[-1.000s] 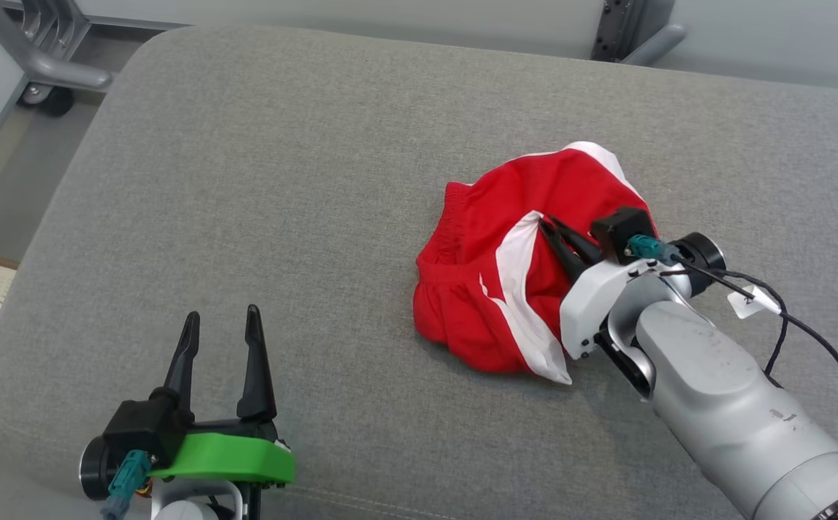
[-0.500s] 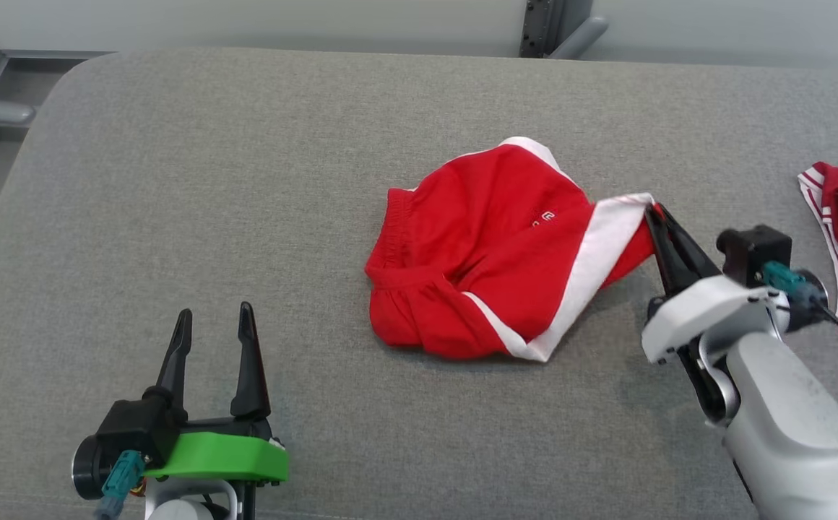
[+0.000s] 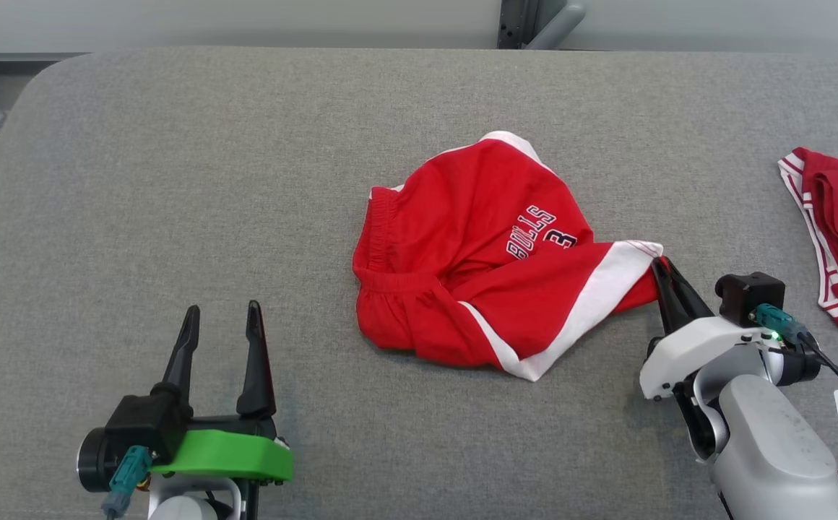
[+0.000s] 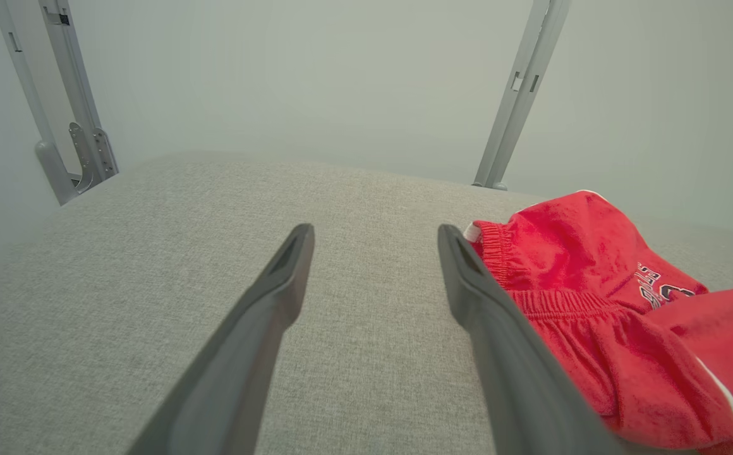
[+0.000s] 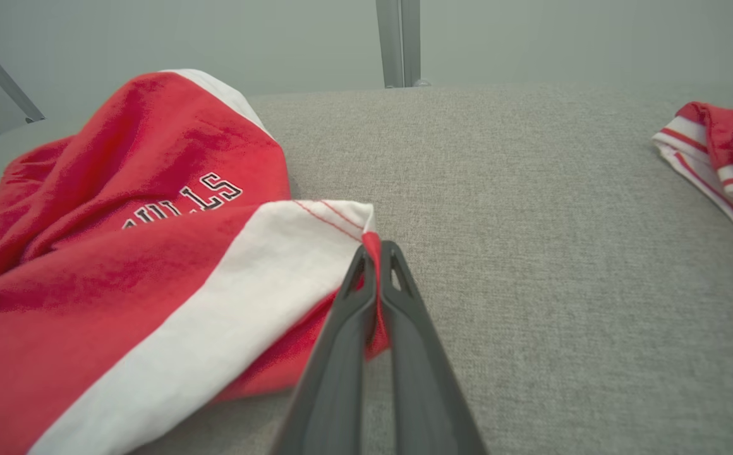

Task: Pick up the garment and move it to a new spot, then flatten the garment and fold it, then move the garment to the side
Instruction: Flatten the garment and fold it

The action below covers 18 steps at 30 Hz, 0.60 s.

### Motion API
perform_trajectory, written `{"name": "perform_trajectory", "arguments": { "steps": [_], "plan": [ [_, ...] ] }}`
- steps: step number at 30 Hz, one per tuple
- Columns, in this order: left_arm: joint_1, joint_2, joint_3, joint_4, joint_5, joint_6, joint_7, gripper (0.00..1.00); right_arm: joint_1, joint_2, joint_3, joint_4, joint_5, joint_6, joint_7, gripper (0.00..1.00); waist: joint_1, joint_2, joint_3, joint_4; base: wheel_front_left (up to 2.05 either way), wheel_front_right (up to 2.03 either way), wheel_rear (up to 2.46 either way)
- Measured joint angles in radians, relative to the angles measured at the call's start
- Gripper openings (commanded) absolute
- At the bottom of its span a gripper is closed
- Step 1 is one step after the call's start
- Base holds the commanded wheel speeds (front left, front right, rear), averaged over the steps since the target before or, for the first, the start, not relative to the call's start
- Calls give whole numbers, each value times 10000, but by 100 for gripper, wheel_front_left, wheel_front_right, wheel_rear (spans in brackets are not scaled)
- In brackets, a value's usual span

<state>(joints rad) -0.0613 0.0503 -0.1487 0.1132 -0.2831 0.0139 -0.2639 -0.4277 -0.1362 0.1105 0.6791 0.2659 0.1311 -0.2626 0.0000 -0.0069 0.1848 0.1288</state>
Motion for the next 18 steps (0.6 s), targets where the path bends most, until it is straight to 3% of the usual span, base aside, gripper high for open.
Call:
{"name": "perform_trajectory", "arguments": {
  "steps": [1,2,9,18],
  "plan": [
    [-15,0,-25,25,46,-31,0,100,-99,19,8,259,-50,0,0,42,0,0,-3,-21,0,0,0],
    [-27,0,-67,50,59,-46,0,100,-153,33,36,449,-113,0,2,100,0,0,-13,-39,0,0,0],
    [-158,0,-337,255,303,-238,0,100,-244,128,10,589,-146,0,2,100,0,0,-177,-187,0,0,0],
    [-1008,0,-1488,1260,842,-849,263,100,755,96,-633,-1475,-399,0,2,100,0,0,-432,-615,0,0,0]
  ]
}}
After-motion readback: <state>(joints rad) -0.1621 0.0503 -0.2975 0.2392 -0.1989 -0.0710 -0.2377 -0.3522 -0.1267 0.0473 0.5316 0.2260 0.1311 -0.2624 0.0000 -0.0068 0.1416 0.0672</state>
